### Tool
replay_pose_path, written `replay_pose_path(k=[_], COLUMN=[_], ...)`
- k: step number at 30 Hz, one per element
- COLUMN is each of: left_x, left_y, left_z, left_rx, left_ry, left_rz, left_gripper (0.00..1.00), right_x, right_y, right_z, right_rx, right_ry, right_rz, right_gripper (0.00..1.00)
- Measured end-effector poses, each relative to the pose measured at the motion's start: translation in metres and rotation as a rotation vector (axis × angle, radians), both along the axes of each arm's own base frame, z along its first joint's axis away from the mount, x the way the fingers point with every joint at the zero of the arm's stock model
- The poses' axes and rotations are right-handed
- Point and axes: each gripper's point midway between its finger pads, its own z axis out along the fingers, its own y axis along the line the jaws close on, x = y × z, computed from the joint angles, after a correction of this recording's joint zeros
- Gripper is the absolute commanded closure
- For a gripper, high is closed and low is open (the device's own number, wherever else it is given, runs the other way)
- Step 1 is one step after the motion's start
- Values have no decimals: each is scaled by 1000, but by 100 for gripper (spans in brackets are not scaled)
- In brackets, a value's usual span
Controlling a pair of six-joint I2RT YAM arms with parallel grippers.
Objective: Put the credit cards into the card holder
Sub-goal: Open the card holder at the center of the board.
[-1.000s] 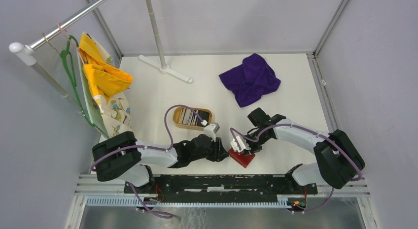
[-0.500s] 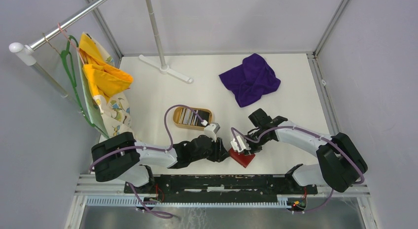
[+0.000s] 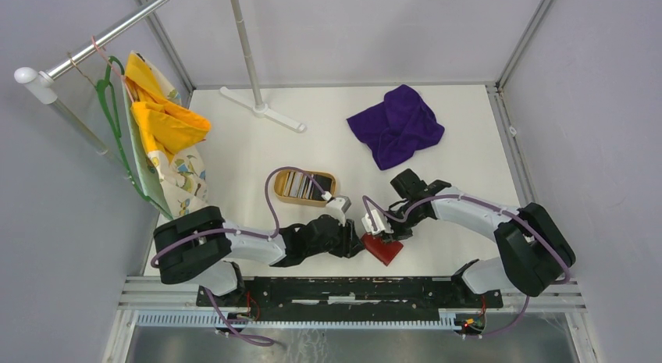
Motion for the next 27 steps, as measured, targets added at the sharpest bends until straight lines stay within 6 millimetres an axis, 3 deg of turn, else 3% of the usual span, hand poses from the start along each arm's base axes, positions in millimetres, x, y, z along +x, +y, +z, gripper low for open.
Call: replay_pose_path(k=[5, 14, 22, 27], left_x=[3, 11, 11, 10], left_y=[-1, -5, -8, -7], left_z=[-3, 3, 6, 19], left_rx=[10, 6, -3, -43], left_ry=[-4, -25, -26, -41], left_rz=[12, 36, 33, 32], left_gripper=[53, 53, 40, 37], right_x=[0, 0, 0, 1], right_y=[1, 3, 7, 8], right_z=[1, 4, 22, 31], right_rx=[-1, 13, 107, 158], right_ry=[5, -7, -12, -24], right_rz=[3, 13, 11, 3], right_gripper=[99, 100, 100, 100])
